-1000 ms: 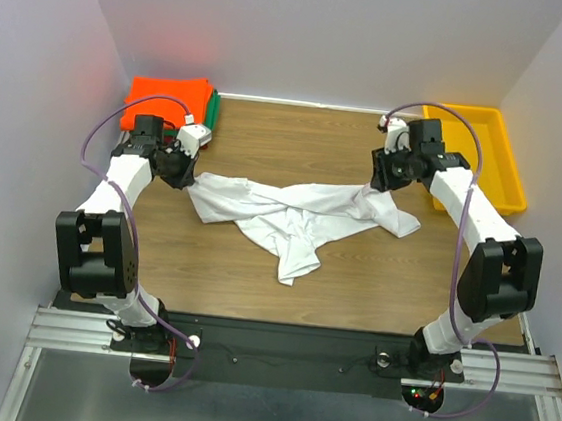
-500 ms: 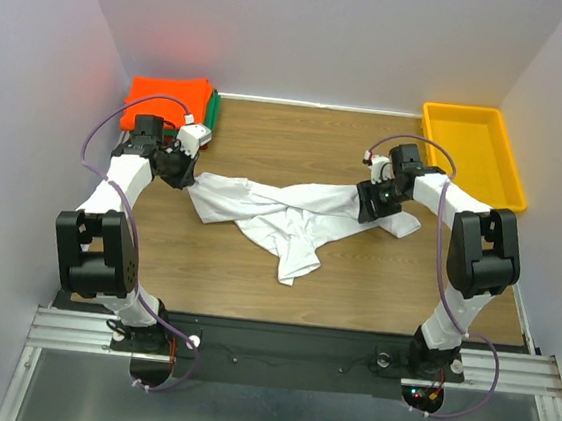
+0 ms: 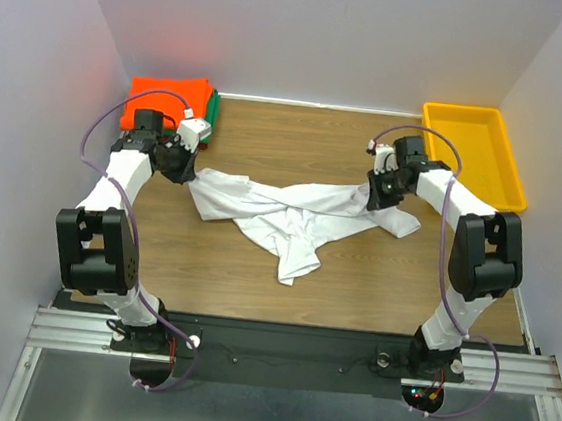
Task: Fold and stack the t-shirts
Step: Flatten the tshirt out
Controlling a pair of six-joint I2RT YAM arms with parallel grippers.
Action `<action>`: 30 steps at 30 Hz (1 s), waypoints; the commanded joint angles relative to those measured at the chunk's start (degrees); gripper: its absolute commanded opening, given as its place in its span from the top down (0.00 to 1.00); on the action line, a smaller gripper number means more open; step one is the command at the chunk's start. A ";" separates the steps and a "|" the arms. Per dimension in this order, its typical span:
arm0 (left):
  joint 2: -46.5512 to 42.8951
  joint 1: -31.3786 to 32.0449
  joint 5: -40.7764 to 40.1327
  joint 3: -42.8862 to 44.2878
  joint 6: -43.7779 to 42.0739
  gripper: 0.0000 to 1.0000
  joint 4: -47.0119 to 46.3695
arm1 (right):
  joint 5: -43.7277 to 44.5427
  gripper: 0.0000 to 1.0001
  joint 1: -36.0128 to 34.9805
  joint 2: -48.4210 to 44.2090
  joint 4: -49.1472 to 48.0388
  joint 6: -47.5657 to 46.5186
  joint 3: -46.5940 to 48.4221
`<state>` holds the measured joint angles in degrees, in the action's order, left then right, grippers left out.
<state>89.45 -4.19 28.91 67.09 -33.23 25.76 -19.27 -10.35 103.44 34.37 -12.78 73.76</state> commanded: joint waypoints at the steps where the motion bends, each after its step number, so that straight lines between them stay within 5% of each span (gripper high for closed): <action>1: -3.84 0.23 2.73 7.34 1.85 1.00 0.26 | 0.55 0.99 3.13 -8.84 -1.85 0.56 6.21; 19: -10.52 0.23 -0.78 34.23 13.90 1.00 -8.71 | 1.34 0.99 11.49 -14.93 -4.13 4.51 36.54; 30: -20.53 0.14 -2.36 33.37 14.86 1.00 -10.10 | 5.55 0.99 11.49 -23.71 -6.41 6.36 38.31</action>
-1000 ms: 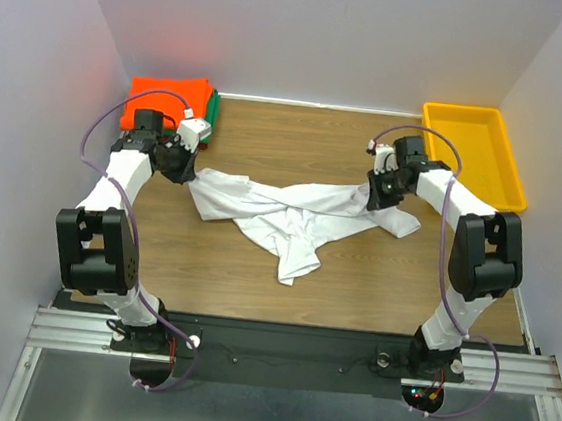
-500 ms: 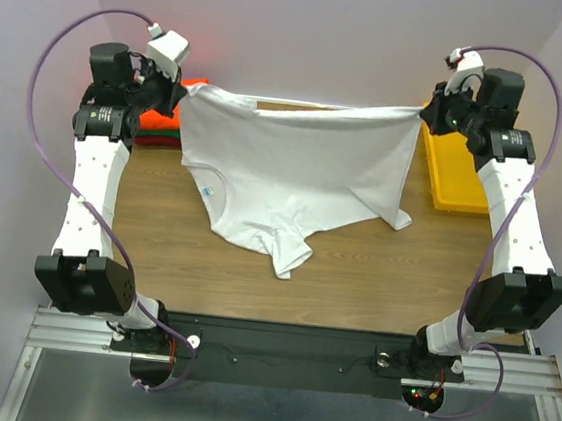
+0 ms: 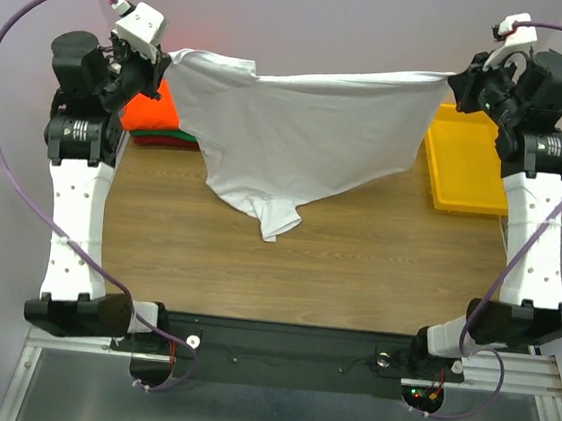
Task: Fold and stack the t-shirts
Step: Flatten the tshirt out
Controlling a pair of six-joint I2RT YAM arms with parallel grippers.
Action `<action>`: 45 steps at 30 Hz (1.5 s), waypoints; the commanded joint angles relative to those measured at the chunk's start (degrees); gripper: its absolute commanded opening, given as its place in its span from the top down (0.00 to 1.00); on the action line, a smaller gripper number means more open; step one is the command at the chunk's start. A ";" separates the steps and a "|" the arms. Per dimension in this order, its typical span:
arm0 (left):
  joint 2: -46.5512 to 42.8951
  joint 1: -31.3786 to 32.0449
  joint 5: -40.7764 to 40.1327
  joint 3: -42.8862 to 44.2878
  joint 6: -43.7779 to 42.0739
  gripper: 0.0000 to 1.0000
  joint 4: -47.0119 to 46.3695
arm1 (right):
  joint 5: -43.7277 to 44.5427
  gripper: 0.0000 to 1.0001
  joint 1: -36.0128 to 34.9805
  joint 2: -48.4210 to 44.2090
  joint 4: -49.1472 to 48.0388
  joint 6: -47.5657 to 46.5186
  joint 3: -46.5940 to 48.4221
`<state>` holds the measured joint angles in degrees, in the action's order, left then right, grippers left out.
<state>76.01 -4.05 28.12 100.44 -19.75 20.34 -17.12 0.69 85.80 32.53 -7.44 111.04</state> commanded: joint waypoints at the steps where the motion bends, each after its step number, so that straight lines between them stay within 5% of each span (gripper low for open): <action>1: -7.88 0.10 -1.75 -0.42 1.55 1.00 -5.04 | 3.76 0.99 0.45 -6.78 -5.02 0.85 0.67; 10: -7.54 0.10 -1.32 6.51 6.47 1.00 -7.24 | 7.89 0.99 0.45 -7.05 -9.41 1.38 4.88; 18: 4.39 0.10 0.44 11.61 9.90 1.00 -11.98 | 9.48 0.99 0.45 1.01 -15.48 1.20 4.44; 26: 26.80 0.19 0.88 38.29 18.51 1.00 -16.37 | 11.14 0.99 0.45 19.13 -19.35 5.06 25.48; 30: 31.13 0.19 -2.10 42.46 22.81 1.00 -28.99 | 12.38 0.99 0.45 25.64 -20.31 7.27 37.48; 39: 24.63 0.19 -3.43 33.69 21.95 1.00 -42.48 | 13.09 0.99 0.45 18.62 -32.00 6.83 22.14; 45: 18.92 0.28 5.44 9.37 14.14 1.00 -42.40 | 6.76 0.99 0.45 16.86 -33.76 4.11 5.53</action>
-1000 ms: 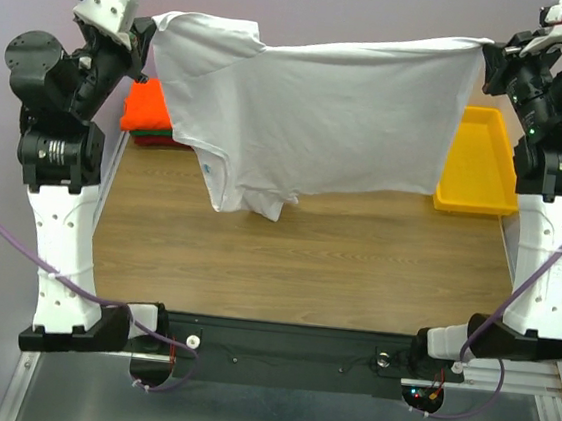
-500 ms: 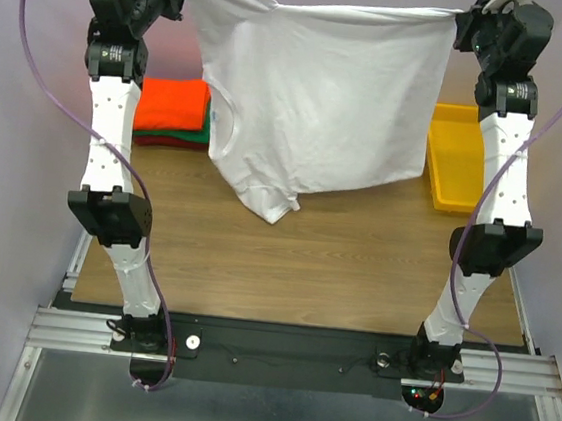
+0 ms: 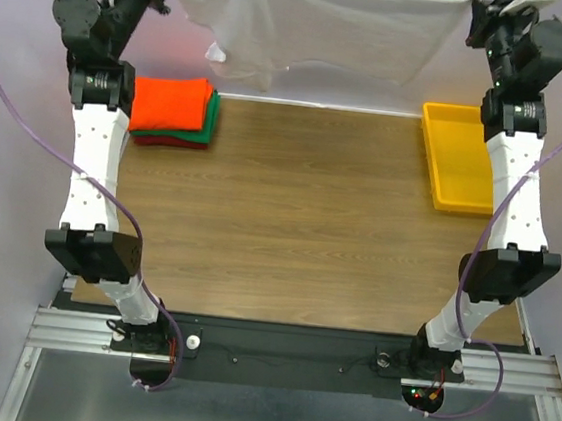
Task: Fold and stack the t-shirts
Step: Flatten the tshirt out
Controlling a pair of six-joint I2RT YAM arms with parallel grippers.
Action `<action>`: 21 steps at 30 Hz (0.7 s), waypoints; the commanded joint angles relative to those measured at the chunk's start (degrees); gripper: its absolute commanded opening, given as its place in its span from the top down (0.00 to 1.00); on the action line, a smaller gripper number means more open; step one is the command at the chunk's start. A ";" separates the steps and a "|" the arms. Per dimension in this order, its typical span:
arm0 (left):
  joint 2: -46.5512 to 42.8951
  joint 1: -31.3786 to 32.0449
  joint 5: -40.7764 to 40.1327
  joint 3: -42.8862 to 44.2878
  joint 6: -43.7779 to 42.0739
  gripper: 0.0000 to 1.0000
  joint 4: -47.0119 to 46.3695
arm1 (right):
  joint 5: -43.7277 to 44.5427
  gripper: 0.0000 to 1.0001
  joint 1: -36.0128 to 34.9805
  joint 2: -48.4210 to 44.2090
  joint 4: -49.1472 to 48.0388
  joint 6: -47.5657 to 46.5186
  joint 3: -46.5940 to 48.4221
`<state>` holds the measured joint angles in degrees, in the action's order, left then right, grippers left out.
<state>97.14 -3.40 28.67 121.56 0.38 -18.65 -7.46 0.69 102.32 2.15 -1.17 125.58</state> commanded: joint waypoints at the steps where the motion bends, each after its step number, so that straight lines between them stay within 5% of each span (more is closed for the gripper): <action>1: -3.09 -0.29 6.47 -15.87 -8.18 1.00 -3.14 | -4.73 0.99 0.45 -0.02 -3.56 -2.17 -11.39; 7: -13.62 0.41 9.21 -49.26 -24.94 1.00 2.20 | -10.46 0.99 0.45 -7.11 -3.47 -7.44 -35.81; 10: -17.33 0.32 10.08 -56.67 -32.16 1.00 8.44 | -11.87 0.99 0.45 -12.30 -3.12 -10.25 -46.72; 21: -19.62 1.20 11.24 -57.57 -56.43 1.00 49.91 | -13.45 0.99 0.45 -22.69 11.89 -23.51 -64.31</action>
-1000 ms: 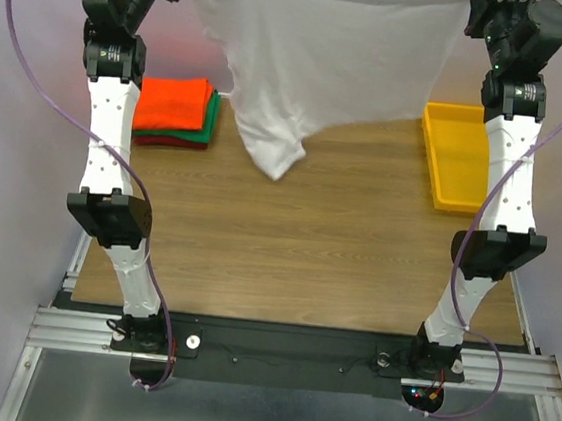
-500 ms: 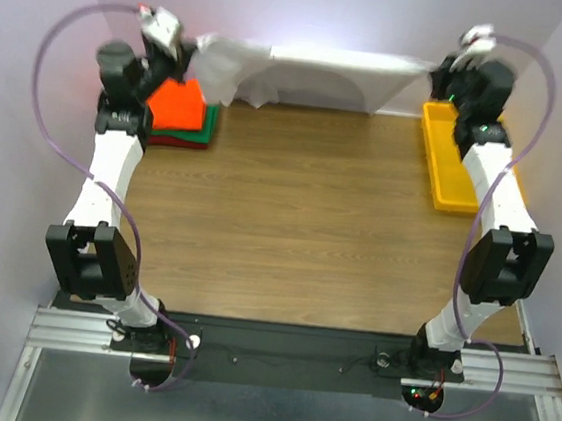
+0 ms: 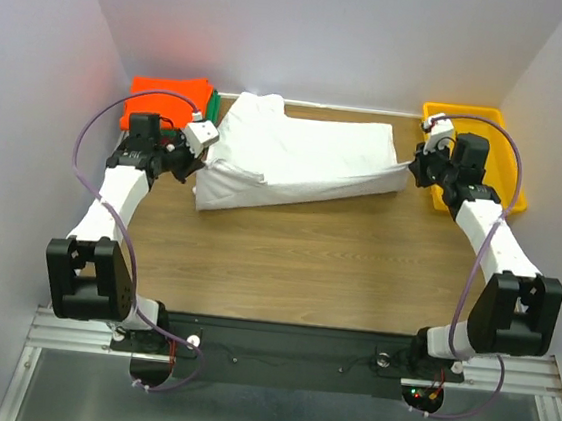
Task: Fold and stack the t-shirts
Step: Flatten the tshirt out
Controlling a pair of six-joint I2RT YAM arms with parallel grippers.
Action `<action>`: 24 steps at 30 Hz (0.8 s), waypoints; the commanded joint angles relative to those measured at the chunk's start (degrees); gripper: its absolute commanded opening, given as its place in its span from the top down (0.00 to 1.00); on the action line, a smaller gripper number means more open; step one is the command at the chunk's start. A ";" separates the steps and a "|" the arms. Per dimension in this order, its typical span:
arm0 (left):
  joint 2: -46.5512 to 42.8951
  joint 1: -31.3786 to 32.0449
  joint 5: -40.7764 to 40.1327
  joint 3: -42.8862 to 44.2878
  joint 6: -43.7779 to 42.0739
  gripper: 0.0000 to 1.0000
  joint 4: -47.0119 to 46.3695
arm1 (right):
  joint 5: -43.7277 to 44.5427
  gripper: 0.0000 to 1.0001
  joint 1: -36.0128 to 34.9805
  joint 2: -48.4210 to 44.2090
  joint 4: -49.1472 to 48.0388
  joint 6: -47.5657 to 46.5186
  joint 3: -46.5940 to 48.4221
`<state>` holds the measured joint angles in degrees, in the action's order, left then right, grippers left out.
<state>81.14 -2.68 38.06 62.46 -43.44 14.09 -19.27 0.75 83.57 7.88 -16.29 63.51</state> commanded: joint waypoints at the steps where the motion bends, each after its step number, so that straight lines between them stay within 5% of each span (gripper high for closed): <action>1: -4.23 0.65 1.49 0.92 -16.72 1.00 19.90 | -1.65 0.99 0.39 -6.12 10.88 -10.06 -2.94; 4: -7.57 1.79 0.26 -3.90 -28.13 1.00 32.64 | -2.87 0.99 0.39 -10.77 21.85 -18.49 -6.28; 9: -17.85 6.00 -2.55 -11.03 -38.20 0.79 44.79 | -6.04 0.99 0.39 -18.78 43.13 -39.28 -13.75; 12: -22.86 9.00 -3.61 -13.32 -38.56 0.51 47.08 | -4.91 0.56 0.39 -23.35 48.53 -48.29 -15.86; 14: -25.41 11.02 -4.74 -13.59 -38.12 0.19 47.52 | -3.59 0.29 0.39 -25.46 50.04 -49.88 -16.13; 17: -26.13 11.47 -5.98 -12.54 -36.03 0.17 45.78 | -4.02 0.17 0.39 -25.57 50.48 -50.42 -13.50; 24: -14.81 11.47 -7.38 -8.32 -18.81 0.32 24.79 | -5.61 0.21 0.39 -9.42 40.74 -34.53 -5.16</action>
<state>60.45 8.62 32.08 50.68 -71.55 51.92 -23.73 0.78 66.46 55.05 -58.67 53.47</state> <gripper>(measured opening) 0.712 0.810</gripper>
